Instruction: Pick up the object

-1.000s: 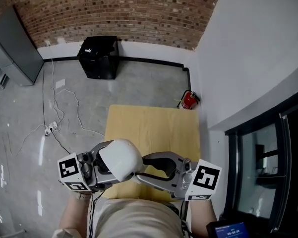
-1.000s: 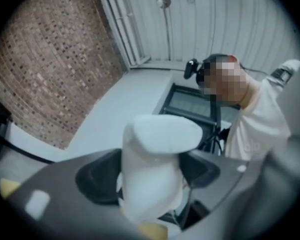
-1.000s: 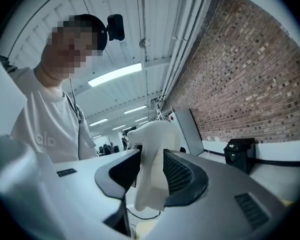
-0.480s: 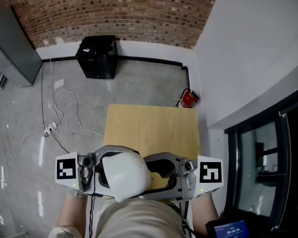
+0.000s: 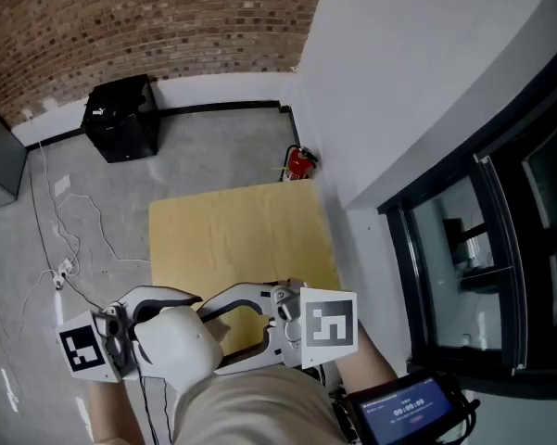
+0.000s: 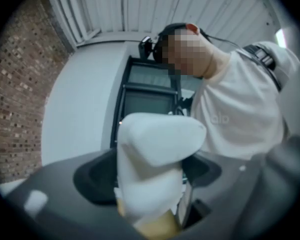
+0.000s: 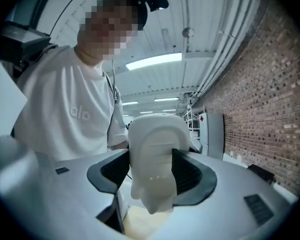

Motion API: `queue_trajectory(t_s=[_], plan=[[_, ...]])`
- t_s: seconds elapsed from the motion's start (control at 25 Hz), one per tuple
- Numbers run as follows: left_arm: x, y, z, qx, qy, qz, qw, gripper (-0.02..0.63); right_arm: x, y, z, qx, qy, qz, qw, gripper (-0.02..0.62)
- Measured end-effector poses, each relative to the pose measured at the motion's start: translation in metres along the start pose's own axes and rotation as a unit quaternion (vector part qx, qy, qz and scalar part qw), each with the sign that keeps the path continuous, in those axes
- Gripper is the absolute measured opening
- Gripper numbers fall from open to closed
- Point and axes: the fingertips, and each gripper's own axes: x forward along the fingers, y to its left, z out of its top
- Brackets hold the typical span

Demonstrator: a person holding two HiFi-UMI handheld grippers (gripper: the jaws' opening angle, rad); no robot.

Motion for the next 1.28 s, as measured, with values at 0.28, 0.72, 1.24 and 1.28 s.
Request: queue_trajectory(t_s=[0.28, 0.72, 1.24, 1.28], plan=[[0.001, 0.004, 0.0, -0.004, -0.027, -0.016, 0.9995, 0.391, -0.002, -0.002, -0.001, 0.019, -0.025, 0.016, 0.999, 0.258], [0.006, -0.002, -0.005, -0.016, -0.035, -0.028, 0.9988, 0.39, -0.002, 0.005, -0.008, 0.027, -0.026, 0.019, 0.999, 0.256], [0.008, 0.0, -0.009, -0.026, -0.029, -0.026, 0.9989, 0.39, -0.004, 0.004, -0.013, 0.033, -0.022, 0.021, 0.999, 0.255], [0.008, 0.0, -0.009, -0.027, -0.028, -0.026, 0.9989, 0.39, -0.004, 0.004, -0.013, 0.037, -0.023, 0.02, 0.999, 0.255]])
